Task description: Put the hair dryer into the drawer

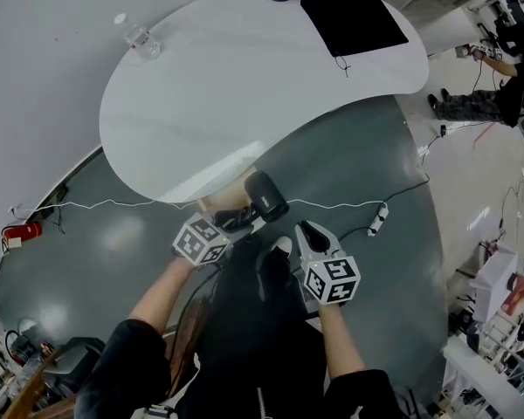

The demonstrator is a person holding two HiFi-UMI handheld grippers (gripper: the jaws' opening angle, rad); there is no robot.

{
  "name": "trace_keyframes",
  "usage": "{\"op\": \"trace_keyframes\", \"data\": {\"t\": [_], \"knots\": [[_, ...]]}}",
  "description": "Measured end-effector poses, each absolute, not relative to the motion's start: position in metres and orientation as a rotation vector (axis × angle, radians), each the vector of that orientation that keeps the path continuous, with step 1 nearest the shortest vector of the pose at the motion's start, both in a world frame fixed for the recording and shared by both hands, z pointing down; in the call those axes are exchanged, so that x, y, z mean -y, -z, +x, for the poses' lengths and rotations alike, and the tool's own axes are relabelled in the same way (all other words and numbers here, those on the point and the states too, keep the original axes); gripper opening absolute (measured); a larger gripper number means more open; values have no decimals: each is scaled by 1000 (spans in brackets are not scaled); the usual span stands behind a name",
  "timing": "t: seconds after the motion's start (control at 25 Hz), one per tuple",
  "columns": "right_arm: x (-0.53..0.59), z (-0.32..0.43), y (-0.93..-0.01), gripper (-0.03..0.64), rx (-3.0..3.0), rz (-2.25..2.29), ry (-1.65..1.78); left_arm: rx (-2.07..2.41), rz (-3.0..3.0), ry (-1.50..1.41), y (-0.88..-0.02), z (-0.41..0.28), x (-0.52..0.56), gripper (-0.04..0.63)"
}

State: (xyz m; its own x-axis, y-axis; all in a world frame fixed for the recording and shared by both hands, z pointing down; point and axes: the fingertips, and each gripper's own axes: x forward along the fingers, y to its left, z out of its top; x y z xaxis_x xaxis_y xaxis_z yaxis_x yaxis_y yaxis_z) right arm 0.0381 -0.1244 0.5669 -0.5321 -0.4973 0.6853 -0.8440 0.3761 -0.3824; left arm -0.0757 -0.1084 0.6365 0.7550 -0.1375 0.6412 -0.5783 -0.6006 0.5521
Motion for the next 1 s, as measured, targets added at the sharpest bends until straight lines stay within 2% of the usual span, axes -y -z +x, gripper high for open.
{"op": "trace_keyframes", "data": {"t": [1.0], "knots": [[99, 29, -590, 35, 2113, 1112, -1038, 588, 2194, -1113, -707, -104, 107, 202]]}}
